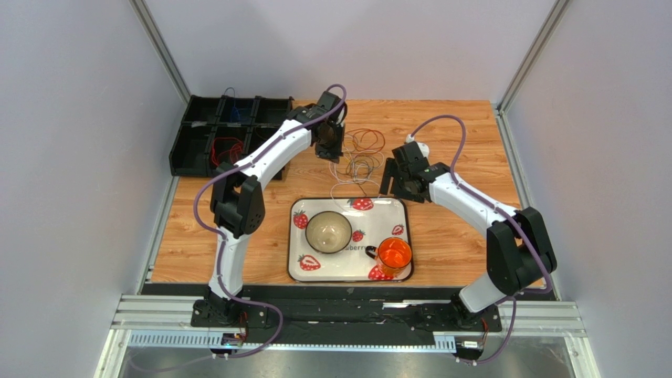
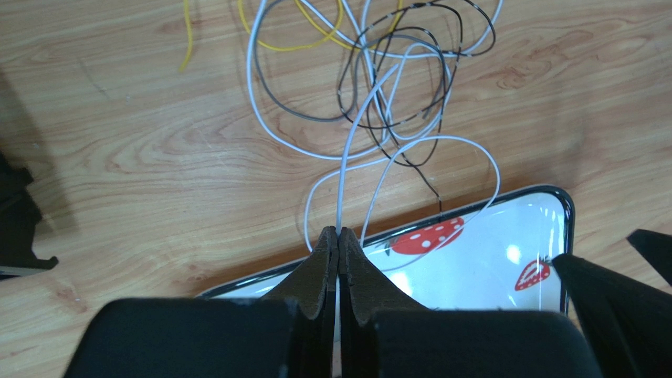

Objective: Untangle the cables

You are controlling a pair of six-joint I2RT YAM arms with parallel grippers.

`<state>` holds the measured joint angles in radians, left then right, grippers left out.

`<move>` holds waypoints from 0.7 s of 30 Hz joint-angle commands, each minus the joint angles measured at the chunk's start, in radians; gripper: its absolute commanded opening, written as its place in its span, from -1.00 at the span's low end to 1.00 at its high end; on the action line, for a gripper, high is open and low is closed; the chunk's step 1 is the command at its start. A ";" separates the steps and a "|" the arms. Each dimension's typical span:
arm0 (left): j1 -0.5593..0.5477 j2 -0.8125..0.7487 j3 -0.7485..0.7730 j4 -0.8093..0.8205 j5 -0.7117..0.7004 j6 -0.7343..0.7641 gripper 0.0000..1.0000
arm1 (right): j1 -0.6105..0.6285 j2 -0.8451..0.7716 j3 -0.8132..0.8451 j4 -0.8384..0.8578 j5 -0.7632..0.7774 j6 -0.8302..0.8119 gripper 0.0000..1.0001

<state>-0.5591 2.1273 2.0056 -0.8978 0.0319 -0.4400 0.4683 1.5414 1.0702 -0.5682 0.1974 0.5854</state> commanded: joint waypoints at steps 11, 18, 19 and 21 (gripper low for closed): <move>-0.007 0.056 0.053 -0.053 -0.024 0.024 -1.00 | 0.001 0.243 0.146 0.114 -0.161 -0.024 0.28; -0.009 0.063 0.059 -0.058 -0.030 0.032 -1.00 | 0.003 0.287 0.172 0.116 -0.148 -0.032 -0.12; -0.009 0.063 0.059 -0.058 -0.030 0.032 -1.00 | 0.003 0.289 0.172 0.117 -0.150 -0.032 -0.17; -0.009 0.063 0.058 -0.058 -0.030 0.034 -1.00 | 0.003 0.290 0.175 0.119 -0.148 -0.036 -0.30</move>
<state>-0.5674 2.1834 2.0243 -0.9466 0.0158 -0.4236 0.4690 1.8221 1.2079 -0.4702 0.0437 0.5625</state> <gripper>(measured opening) 0.008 0.381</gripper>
